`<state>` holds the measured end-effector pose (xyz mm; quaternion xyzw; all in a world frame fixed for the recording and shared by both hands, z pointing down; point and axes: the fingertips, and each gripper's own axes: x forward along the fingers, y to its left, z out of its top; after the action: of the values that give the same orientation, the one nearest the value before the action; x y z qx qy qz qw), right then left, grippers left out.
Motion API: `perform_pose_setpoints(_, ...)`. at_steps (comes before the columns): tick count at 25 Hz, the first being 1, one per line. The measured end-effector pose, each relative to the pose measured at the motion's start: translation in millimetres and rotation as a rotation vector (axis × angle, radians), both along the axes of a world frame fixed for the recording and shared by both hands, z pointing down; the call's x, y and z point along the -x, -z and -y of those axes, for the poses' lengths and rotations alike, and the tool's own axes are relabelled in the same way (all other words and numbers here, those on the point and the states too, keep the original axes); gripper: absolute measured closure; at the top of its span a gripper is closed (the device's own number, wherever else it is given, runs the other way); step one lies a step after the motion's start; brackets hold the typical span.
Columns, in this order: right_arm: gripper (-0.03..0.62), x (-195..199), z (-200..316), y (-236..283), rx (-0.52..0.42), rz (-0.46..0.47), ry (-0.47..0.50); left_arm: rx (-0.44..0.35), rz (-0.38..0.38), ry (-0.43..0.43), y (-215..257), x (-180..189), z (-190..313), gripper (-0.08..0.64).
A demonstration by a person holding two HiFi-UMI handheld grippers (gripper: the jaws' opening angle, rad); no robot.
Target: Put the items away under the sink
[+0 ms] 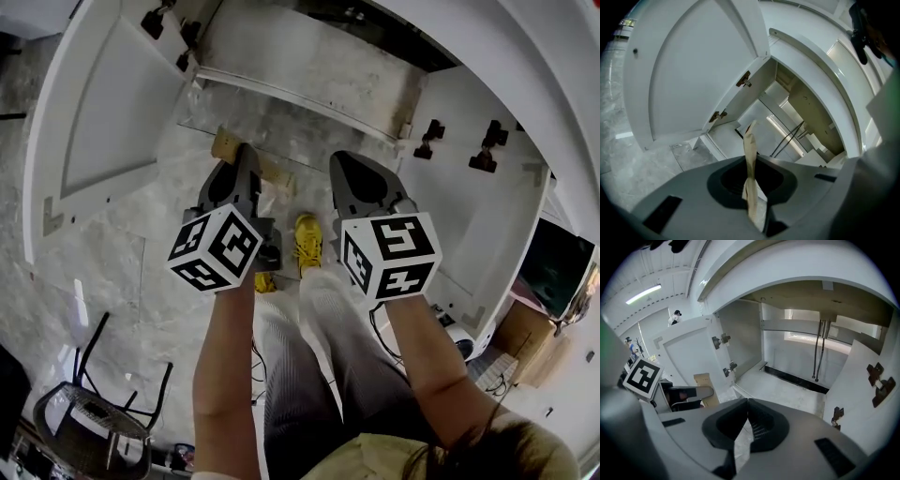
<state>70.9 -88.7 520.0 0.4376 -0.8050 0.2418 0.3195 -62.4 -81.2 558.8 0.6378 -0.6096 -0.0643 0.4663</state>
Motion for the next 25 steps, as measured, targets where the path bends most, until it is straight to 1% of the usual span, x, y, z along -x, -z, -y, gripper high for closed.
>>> perform_pose_setpoints(4, 0.566, -0.2, 8.0, -6.3, -0.022, -0.014, 0.007, 0.020, -0.084, 0.060, -20.2, 5.0, 10.3, 0.497)
perform_pose_setpoints(6, 0.566, -1.9, 11.1, -8.5, -0.032, -0.021, 0.012, 0.020, -0.113, 0.077, -29.7, 3.9, 17.8, 0.497)
perform_pose_setpoints(13, 0.566, -14.5, 21.6, -28.5, -0.057, -0.061, 0.012, 0.009, -0.131, 0.077, -62.5, -8.6, 46.7, 0.497)
perform_pose_setpoints(18, 0.566, -29.9, 26.2, -40.9, -0.047, -0.065, -0.023, 0.008, -0.164, 0.086, -79.6, -22.5, 66.1, 0.497)
perform_pose_setpoints(22, 0.566, -34.8, 27.7, -49.3, -0.045, -0.078, -0.028, 0.005, -0.194, 0.098, -88.2, -27.6, 79.8, 0.497)
perform_pose_setpoints(25, 0.566, -35.8, 28.8, -55.4, -0.039, -0.075, -0.040, -0.008, -0.203, 0.091, -94.2, -27.9, 90.9, 0.497)
